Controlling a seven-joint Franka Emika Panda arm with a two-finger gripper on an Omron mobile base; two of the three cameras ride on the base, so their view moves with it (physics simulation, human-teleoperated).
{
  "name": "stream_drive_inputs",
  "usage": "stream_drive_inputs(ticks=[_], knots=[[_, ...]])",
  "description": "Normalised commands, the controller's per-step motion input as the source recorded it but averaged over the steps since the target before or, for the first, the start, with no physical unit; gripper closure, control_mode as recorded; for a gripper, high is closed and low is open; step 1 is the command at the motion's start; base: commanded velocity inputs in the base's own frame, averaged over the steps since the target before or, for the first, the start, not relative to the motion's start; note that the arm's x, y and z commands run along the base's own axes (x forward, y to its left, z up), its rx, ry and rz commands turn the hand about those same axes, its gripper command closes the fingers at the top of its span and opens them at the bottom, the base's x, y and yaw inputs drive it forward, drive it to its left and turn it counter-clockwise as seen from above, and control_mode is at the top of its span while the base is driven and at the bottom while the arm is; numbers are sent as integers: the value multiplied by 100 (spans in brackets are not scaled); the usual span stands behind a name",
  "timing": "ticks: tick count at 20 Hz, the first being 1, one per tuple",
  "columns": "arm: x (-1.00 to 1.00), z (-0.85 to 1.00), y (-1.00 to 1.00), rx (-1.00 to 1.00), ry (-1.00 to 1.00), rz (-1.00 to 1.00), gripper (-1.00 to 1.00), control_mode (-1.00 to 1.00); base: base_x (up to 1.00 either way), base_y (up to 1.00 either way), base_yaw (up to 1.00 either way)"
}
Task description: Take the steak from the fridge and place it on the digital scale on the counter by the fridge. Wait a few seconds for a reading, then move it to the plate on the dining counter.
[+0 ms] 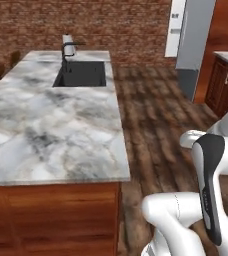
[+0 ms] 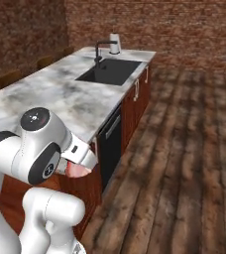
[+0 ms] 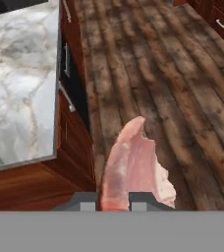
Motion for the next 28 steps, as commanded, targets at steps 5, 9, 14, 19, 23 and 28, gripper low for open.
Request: stream_drive_inputs(ticks=[5, 9, 14, 19, 23, 28], knots=[[0, 0, 0, 0, 0, 0, 100, 100, -5, 100, -39], [0, 0, 0, 0, 0, 0, 100, 100, -14, 100, -39], [0, 0, 0, 0, 0, 0, 100, 100, -24, 100, -37], [0, 0, 0, 0, 0, 0, 100, 100, -35, 100, -37], [0, 0, 0, 0, 0, 0, 100, 100, -54, 100, -38], [0, 0, 0, 0, 0, 0, 100, 100, -62, 100, -38]])
